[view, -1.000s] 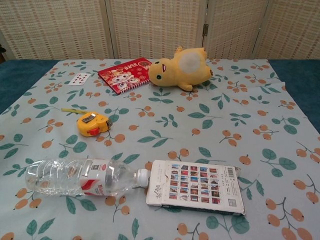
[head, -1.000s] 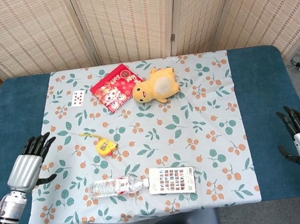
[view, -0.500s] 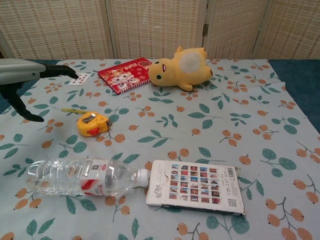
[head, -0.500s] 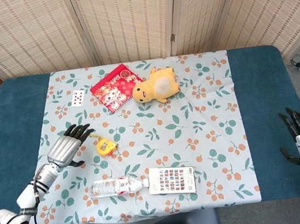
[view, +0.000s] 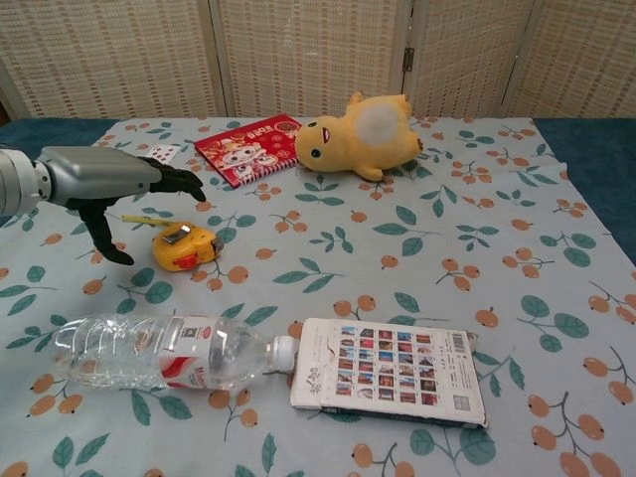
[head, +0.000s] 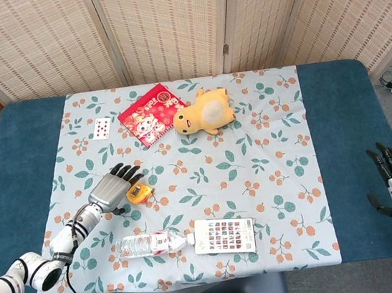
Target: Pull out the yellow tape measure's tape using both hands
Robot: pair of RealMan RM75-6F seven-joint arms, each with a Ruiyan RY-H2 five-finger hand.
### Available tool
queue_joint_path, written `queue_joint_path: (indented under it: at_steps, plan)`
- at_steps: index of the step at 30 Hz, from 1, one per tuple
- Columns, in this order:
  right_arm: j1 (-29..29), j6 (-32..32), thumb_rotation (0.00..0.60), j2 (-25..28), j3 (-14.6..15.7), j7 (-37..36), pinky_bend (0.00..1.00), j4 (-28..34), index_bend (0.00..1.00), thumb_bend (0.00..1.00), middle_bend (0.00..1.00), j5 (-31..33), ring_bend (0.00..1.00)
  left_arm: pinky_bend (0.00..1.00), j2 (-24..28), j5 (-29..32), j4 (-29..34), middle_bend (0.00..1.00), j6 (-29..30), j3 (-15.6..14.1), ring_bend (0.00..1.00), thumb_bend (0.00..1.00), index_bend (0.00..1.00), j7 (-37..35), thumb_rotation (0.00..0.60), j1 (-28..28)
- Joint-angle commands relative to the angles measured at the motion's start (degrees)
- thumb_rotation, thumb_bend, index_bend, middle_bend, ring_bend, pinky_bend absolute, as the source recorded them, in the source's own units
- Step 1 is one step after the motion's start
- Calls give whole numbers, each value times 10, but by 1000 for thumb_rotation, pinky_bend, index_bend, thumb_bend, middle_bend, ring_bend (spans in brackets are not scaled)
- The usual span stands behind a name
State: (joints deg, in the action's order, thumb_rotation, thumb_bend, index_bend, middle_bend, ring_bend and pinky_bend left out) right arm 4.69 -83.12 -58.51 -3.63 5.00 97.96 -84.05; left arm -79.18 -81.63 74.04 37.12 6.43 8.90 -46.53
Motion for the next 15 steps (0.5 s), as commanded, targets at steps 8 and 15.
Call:
queue_joint_path:
  at_steps: [8,15]
  plan:
    - [-1,0,600,-3,0,-1,0,-2,0,360,0,2,0,0,-34,59,-33,82,-38,-3,85,288,165,40,600,-29]
    - [-2,1,600,-5,0,-3,0,-4,0,360,0,4,0,0,-42,93,-39,131,-44,-9,120,288,194,66,600,-39]
